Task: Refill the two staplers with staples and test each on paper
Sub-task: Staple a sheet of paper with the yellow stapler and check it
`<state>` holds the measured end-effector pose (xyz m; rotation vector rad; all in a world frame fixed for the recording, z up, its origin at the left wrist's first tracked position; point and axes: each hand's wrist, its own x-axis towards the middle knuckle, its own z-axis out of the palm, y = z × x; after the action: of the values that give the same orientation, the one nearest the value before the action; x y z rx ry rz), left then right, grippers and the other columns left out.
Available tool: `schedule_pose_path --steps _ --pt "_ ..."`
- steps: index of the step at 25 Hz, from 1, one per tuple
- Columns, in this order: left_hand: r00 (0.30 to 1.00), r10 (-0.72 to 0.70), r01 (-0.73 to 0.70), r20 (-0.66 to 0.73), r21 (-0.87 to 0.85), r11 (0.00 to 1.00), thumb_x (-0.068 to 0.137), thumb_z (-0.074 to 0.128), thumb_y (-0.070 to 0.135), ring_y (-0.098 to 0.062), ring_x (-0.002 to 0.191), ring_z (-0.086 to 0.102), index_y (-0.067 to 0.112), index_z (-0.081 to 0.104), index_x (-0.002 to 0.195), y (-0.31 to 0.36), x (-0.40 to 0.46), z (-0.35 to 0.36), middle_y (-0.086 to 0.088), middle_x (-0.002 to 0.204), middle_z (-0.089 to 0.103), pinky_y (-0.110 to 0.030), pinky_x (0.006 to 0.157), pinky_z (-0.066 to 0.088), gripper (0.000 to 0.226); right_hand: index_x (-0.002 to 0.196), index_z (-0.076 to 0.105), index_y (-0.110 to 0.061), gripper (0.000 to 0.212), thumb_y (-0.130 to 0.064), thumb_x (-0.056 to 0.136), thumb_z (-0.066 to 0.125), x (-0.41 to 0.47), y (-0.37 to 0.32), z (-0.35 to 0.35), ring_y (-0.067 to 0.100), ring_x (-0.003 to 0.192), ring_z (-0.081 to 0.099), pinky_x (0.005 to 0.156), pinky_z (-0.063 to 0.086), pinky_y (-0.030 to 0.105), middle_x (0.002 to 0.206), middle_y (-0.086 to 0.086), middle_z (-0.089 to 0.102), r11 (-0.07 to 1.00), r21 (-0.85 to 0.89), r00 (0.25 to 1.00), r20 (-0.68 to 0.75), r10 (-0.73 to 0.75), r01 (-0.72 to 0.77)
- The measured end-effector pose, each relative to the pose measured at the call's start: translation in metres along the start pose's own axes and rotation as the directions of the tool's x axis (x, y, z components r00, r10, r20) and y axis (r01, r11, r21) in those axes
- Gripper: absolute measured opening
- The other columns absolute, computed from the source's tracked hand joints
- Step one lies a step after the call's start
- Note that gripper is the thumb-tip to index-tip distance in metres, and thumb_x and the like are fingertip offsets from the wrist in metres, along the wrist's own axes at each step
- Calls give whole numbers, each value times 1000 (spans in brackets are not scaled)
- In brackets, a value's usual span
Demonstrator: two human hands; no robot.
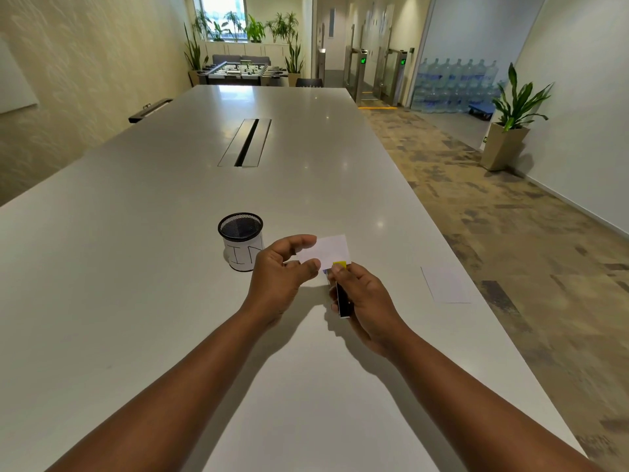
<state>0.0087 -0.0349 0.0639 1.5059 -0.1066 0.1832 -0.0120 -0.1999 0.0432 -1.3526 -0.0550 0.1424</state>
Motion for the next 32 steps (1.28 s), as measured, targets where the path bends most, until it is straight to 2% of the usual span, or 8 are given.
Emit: schedule_pose_path --steps 5,10,14,16,22,26,29,32 --pt "999 -35 35 35 -19 999 83 78 -4 -27 80 57 29 74 112 -1 -2 -1 2 112 77 -51 88 59 44 117 64 -12 33 -37 96 67 0 -4 2 16 78 60 64 51 32 98 7 62 991 128 1000 -5 28 -27" --pt "997 -74 75 32 -24 997 91 72 4 -23 85 65 26 77 107 -5 -2 -3 -9 99 76 -35 77 63 28 112 72 -14 37 -36 82 77 2 -8 7 14 76 60 66 55 30 85 2 66 986 163 999 37 30 -36" --pt "995 -100 100 8 9 995 92 72 6 -12 76 66 25 78 103 -4 -3 -5 10 72 71 -46 84 60 23 113 74 -15 37 -35 81 78 6 -7 10 13 75 62 68 54 30 86 1 67 990 134 999 43 27 -32" --pt "994 -107 107 8 14 994 91 73 7 -20 78 62 29 80 99 -4 -1 -7 -5 78 67 -52 85 59 24 111 75 -16 37 -34 79 79 7 -7 11 12 75 62 67 54 30 86 0 68 991 125 999 39 33 -38" --pt "993 -114 114 11 -8 993 90 73 5 -20 72 63 28 81 94 3 -1 -10 -12 70 64 -43 78 60 25 111 74 -11 43 -32 75 83 11 -6 15 15 73 61 64 53 31 88 5 69 991 126 998 44 47 -52" --pt "981 -191 191 7 -59 980 90 74 4 -17 77 76 22 78 97 4 -1 -10 -7 87 81 -39 79 62 19 109 76 -12 41 -33 74 83 15 -4 15 17 73 60 63 53 33 86 5 68 990 132 998 26 52 -55" --pt "981 -195 195 10 -56 979 89 75 5 -14 79 77 19 75 98 3 -3 -10 -1 88 81 -30 74 64 16 103 77 -12 32 -30 77 80 14 -1 14 16 70 61 59 53 31 81 4 69 992 126 1000 14 -2 0" --pt "976 -219 219 8 -39 975 89 75 6 -15 80 77 16 75 99 -3 -2 -11 -3 89 81 -30 73 64 14 110 73 -6 27 -22 88 75 15 4 12 17 67 59 58 52 30 79 5 67 994 105 1000 -15 9 -8"
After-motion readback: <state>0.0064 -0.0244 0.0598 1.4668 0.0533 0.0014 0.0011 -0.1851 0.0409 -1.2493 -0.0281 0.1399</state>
